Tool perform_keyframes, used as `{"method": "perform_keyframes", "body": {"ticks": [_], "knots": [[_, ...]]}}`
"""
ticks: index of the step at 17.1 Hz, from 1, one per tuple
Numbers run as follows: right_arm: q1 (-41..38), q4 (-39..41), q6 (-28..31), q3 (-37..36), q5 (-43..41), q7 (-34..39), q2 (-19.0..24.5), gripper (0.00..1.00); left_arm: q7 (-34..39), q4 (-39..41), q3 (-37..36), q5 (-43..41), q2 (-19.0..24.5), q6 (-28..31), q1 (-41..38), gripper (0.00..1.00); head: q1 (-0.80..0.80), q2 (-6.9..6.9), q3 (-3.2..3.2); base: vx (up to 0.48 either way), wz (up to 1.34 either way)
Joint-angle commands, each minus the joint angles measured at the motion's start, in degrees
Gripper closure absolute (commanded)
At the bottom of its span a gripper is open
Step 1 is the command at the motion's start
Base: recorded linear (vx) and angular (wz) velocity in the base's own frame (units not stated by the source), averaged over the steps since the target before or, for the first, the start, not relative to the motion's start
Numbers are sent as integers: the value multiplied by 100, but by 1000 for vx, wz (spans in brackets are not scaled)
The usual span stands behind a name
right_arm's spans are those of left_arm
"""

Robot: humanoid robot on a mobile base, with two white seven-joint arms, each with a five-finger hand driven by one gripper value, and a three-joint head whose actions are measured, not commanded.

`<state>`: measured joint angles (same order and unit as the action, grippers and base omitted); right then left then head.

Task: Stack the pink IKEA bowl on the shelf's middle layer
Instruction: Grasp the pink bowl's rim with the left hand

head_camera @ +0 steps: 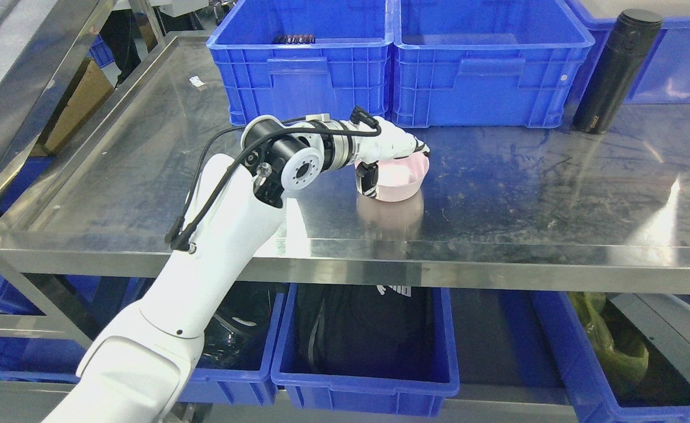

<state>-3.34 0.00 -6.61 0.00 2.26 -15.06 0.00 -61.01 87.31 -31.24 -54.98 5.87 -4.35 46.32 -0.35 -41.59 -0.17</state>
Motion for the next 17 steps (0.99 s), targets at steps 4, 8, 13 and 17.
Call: {"method": "perform_keyframes", "body": {"ticks": [4, 8, 13, 17], "knots": [[0, 100, 1, 26, 2, 3, -100, 0, 89, -698, -119, -303, -209, 13, -9, 20, 0, 0, 0, 0, 0], [0, 100, 1, 26, 2, 3, -100, 0, 98, -908, -110, -303, -332, -4, -71, 24, 0, 0, 0, 0, 0], [0, 100, 1, 26, 2, 3, -100, 0, 291, -1155, -23, -294, -487, -83, -202, 40, 0, 0, 0, -1, 13], [0, 100, 1, 26, -6, 3, -100, 0, 256, -1278, 661, -163, -487, -872, -281, 90, 0, 0, 0, -17, 157]]}}
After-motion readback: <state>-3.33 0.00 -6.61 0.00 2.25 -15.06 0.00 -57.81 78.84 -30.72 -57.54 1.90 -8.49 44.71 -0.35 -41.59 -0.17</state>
